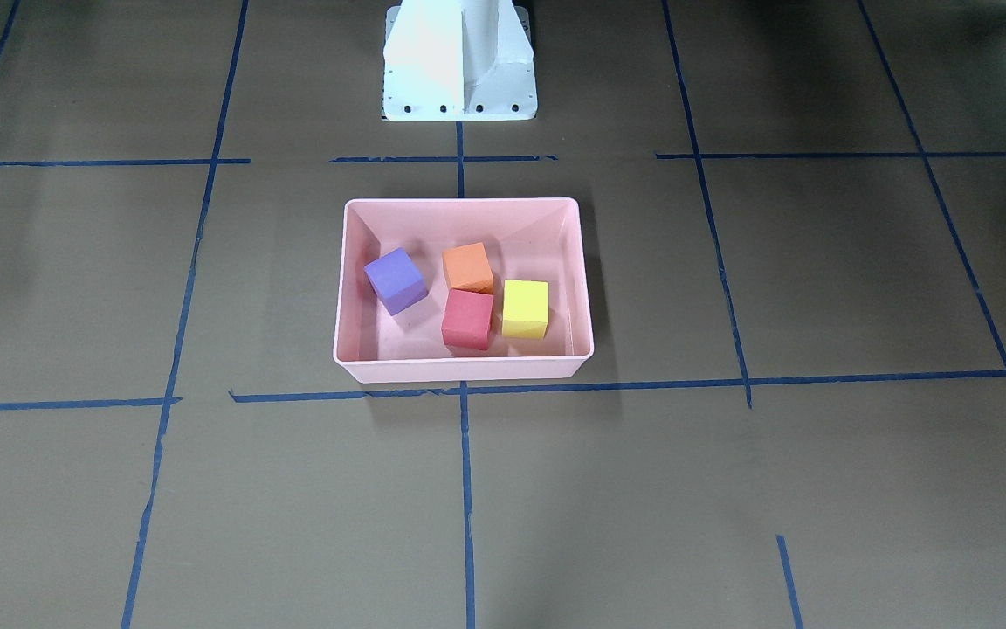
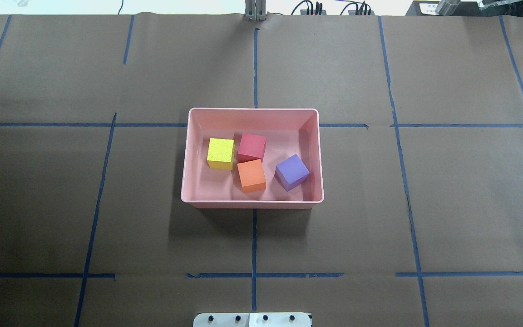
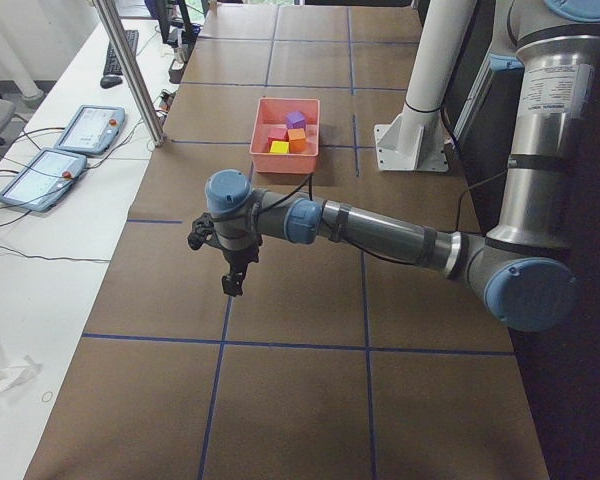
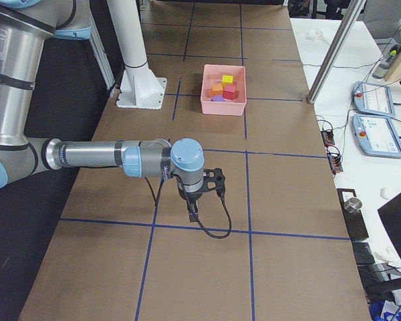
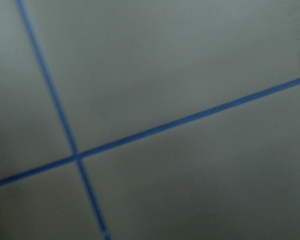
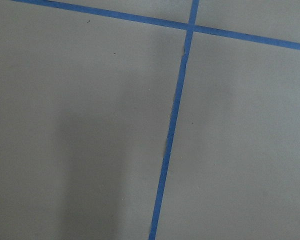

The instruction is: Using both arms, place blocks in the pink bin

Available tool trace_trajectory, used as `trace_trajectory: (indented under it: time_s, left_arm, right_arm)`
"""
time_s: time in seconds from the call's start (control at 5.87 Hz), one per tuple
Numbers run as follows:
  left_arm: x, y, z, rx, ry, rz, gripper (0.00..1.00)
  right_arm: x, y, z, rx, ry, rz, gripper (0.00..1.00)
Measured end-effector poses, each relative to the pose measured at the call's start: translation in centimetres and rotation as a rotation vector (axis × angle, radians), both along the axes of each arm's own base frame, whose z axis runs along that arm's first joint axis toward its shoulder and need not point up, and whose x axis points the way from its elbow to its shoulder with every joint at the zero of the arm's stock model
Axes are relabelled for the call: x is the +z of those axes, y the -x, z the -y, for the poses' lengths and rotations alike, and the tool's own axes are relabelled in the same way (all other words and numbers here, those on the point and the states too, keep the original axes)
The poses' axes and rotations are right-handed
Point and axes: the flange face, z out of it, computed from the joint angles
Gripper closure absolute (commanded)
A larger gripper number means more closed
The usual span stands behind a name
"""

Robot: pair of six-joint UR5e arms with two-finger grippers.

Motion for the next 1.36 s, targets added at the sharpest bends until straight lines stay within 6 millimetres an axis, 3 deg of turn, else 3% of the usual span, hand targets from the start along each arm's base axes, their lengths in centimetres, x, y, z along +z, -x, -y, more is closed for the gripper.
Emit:
trace_trajectory:
  time_s: [0.17,0.51,1.36]
  left_arm:
    - [2.8,1.6,-2.8,-0.021,0.046,-0.011,0.0]
    - [6.6,2.2,-6.5,-0.034,0.128,-0.006,0.0]
    - [6.5,2.6,-7.1,-0.04,0.105,0.004,0.0]
  right_arm:
    - [0.1,0.0,0.0,0.001,0.002,0.0,0.0]
    - [0.2,0.0,0.0,0.0,0.003,0.0,0.0]
    - [0.0,0.0,0.2,0.0,-0.019,0.003,0.0]
